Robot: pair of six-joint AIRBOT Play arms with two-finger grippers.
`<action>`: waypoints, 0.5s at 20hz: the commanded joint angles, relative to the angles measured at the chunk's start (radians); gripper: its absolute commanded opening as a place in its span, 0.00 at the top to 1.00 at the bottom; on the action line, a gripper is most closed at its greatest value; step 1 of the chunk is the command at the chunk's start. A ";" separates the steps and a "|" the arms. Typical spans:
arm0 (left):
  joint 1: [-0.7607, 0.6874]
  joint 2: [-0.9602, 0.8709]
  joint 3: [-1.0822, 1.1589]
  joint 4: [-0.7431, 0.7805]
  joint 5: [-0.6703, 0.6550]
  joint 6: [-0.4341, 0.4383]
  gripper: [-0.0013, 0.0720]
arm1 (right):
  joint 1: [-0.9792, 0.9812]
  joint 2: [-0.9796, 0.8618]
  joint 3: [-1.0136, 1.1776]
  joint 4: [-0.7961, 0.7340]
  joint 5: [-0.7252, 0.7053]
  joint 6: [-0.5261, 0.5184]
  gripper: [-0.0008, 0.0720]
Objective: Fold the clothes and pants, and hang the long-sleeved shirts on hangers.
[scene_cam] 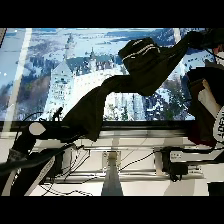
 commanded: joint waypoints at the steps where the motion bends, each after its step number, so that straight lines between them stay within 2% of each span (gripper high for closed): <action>1: -0.011 -0.098 -0.016 -0.077 0.096 0.046 0.11 | 0.000 0.000 0.000 0.003 0.000 0.001 0.95; 5: -0.066 -0.229 -0.016 -0.124 0.130 0.099 0.11 | 0.000 0.000 0.000 0.003 -0.001 0.000 0.95; 8: -0.097 -0.300 -0.016 -0.244 0.214 0.203 0.11 | 0.000 0.000 0.000 0.003 -0.005 0.000 0.95; 9: -0.107 -0.322 -0.015 -0.258 0.242 0.203 0.18 | 0.000 0.000 0.000 0.003 -0.003 0.000 0.95; 10: -0.112 -0.341 -0.014 -0.277 0.260 0.203 0.36 | 0.000 0.000 0.000 0.003 -0.003 0.000 0.95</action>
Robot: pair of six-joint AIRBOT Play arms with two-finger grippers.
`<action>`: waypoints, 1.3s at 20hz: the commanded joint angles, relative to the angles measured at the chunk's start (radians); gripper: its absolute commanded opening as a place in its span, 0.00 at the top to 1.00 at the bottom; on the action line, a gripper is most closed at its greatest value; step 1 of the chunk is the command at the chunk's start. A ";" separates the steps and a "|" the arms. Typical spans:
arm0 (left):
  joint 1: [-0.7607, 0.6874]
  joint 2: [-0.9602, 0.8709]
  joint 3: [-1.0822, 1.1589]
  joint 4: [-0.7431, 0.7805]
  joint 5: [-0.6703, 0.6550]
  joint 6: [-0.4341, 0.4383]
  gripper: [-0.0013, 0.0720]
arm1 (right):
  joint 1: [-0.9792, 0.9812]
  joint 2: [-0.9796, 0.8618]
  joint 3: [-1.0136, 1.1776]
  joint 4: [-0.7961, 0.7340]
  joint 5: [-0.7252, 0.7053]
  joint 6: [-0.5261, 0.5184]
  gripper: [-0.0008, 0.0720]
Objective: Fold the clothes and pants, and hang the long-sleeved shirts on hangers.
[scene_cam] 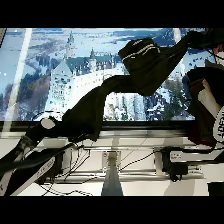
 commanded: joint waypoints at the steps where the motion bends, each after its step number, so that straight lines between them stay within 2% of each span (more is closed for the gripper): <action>1: -0.024 -0.076 0.006 -0.120 0.103 0.057 0.68 | 0.000 0.000 0.000 0.000 -0.001 0.000 0.95; 2: -0.023 -0.081 0.013 -0.166 0.107 0.101 0.91 | 0.000 0.000 0.000 0.000 -0.002 0.000 0.95; 3: -0.023 -0.081 0.027 -0.220 0.112 0.179 0.96 | 0.000 0.000 0.000 0.000 -0.003 0.000 0.95; 6: -0.022 -0.081 0.094 -0.339 0.113 0.360 0.96 | 0.000 0.000 0.000 -0.001 -0.006 0.000 0.95; 9: -0.005 -0.081 0.191 -0.326 0.195 0.415 0.96 | 0.000 0.000 0.000 -0.001 -0.021 0.000 0.95; 11: 0.076 -0.081 0.249 -0.323 0.267 0.443 0.96 | 0.000 0.000 0.000 -0.002 -0.048 0.000 0.95; 13: 0.220 -0.081 0.317 -0.273 0.317 0.447 0.97 | 0.000 0.001 0.000 0.000 -0.099 0.000 0.95; 16: 0.478 -0.090 0.485 -0.104 0.324 0.442 0.97 | 0.000 0.001 0.000 0.021 -0.242 0.000 0.95; 19: 0.680 -0.145 0.756 0.055 0.324 0.332 0.97 | 0.000 0.006 0.034 0.048 -0.406 0.000 0.95; 23: 0.832 -0.253 1.186 0.071 0.327 0.323 0.97 | -0.001 0.071 0.103 0.001 -0.563 -0.003 0.95; 25: 0.879 -0.286 1.380 0.121 0.320 0.298 0.97 | -0.005 0.130 0.105 -0.112 -0.566 0.000 0.95; 26: 0.894 -0.288 1.444 0.174 0.314 0.297 0.97 | -0.016 0.156 0.105 -0.149 -0.523 0.002 0.95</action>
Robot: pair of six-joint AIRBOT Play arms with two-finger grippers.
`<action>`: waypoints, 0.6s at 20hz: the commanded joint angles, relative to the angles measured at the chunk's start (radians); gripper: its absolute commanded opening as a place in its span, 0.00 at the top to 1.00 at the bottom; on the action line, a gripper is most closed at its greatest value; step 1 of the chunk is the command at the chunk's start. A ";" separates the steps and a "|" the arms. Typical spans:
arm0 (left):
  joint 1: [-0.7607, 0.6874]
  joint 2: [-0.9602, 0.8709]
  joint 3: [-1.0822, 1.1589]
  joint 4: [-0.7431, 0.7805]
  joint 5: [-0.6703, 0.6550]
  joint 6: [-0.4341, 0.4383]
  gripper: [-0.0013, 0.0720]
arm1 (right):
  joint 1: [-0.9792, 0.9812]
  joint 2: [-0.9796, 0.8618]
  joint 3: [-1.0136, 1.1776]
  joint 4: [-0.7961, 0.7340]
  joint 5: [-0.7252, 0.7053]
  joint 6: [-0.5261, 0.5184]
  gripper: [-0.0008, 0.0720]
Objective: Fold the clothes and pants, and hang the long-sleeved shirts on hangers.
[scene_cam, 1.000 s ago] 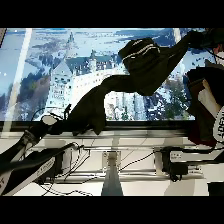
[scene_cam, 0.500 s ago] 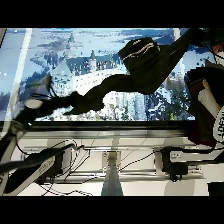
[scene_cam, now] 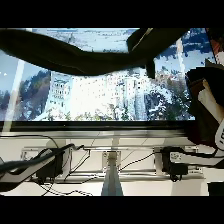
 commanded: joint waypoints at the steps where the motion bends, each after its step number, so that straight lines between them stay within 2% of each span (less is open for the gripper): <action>1: 0.091 -0.037 0.274 0.161 -0.013 -0.028 0.97 | -0.028 0.079 0.011 -0.132 0.043 0.014 0.95; 4: 0.106 -0.020 0.267 0.393 -0.164 -0.028 0.97 | -0.097 0.155 -0.119 -0.150 0.238 0.050 0.95; 8: 0.106 -0.019 0.034 0.720 -0.416 -0.035 0.97 | -0.126 0.421 -0.633 -0.142 0.246 0.070 0.95; 10: 0.106 -0.019 -0.126 0.806 -0.479 -0.003 0.97 | -0.120 0.584 -0.868 -0.118 0.275 0.070 0.95; 12: 0.111 -0.019 -0.264 0.816 -0.496 0.041 0.97 | -0.120 0.731 -1.042 -0.090 0.380 0.070 0.95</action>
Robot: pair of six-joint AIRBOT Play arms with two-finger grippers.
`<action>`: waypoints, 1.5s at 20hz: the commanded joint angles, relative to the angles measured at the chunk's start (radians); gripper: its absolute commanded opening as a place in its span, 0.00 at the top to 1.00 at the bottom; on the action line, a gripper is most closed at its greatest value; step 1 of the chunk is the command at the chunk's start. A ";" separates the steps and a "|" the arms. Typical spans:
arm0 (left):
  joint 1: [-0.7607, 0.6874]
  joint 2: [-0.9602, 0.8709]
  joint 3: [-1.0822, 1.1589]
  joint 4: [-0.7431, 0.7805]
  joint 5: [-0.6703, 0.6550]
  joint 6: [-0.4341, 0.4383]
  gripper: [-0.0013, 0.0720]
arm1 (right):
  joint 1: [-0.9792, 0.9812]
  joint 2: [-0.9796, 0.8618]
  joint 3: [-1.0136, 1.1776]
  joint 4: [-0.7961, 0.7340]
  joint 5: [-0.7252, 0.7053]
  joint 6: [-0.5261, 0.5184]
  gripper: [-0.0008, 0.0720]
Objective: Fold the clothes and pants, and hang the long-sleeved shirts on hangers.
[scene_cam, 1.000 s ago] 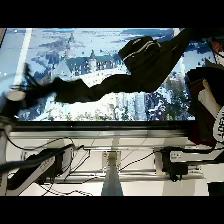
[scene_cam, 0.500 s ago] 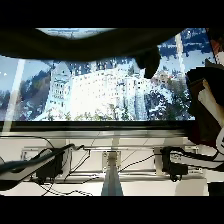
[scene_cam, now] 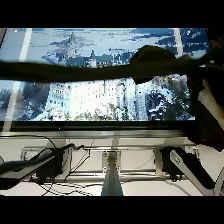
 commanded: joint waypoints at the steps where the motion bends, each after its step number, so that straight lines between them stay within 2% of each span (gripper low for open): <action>1: 0.012 0.000 -0.230 0.142 -0.100 0.056 0.97 | -0.004 0.260 -0.341 0.032 0.192 0.006 0.95; 3: 0.025 0.000 -0.318 0.189 -0.111 0.060 0.97 | -0.004 0.351 -0.424 0.012 0.334 0.005 0.95; 5: 0.045 0.000 -0.362 0.300 -0.128 0.060 0.97 | -0.004 0.402 -0.453 -0.014 0.443 -0.004 0.95; 9: 0.070 0.000 -0.369 0.568 -0.120 0.060 0.96 | -0.004 0.420 -0.453 -0.071 0.509 -0.068 0.95; 12: 0.075 0.000 -0.369 0.607 -0.053 0.094 0.96 | -0.004 0.414 -0.453 -0.084 0.561 -0.089 0.95; 14: 0.075 0.000 -0.369 0.605 0.006 0.137 0.96 | -0.004 0.414 -0.453 -0.092 0.601 -0.180 0.95; 16: 0.075 0.000 -0.369 0.605 0.053 0.138 0.96 | -0.004 0.414 -0.453 -0.092 0.615 -0.257 0.95; 19: 0.072 0.000 -0.368 0.548 0.157 0.113 0.96 | -0.004 0.414 -0.453 -0.072 0.551 -0.257 0.95; 22: 0.034 0.000 -0.321 0.292 0.325 -0.101 0.96 | -0.004 0.414 -0.453 -0.018 0.307 -0.214 0.95; 24: -0.004 0.000 -0.234 0.056 0.441 -0.116 0.96 | -0.004 0.414 -0.450 -0.016 0.089 -0.129 0.95; 26: -0.063 0.000 -0.104 -0.024 0.505 -0.116 0.96 | -0.004 0.414 -0.425 -0.016 -0.052 -0.051 0.95; 28: -0.118 0.000 0.039 -0.011 0.519 -0.112 0.97 | -0.004 0.415 -0.376 -0.035 -0.085 -0.035 0.95; 30: -0.132 0.004 0.117 -0.011 0.481 -0.113 0.97 | -0.004 0.417 -0.332 -0.066 -0.040 -0.036 0.95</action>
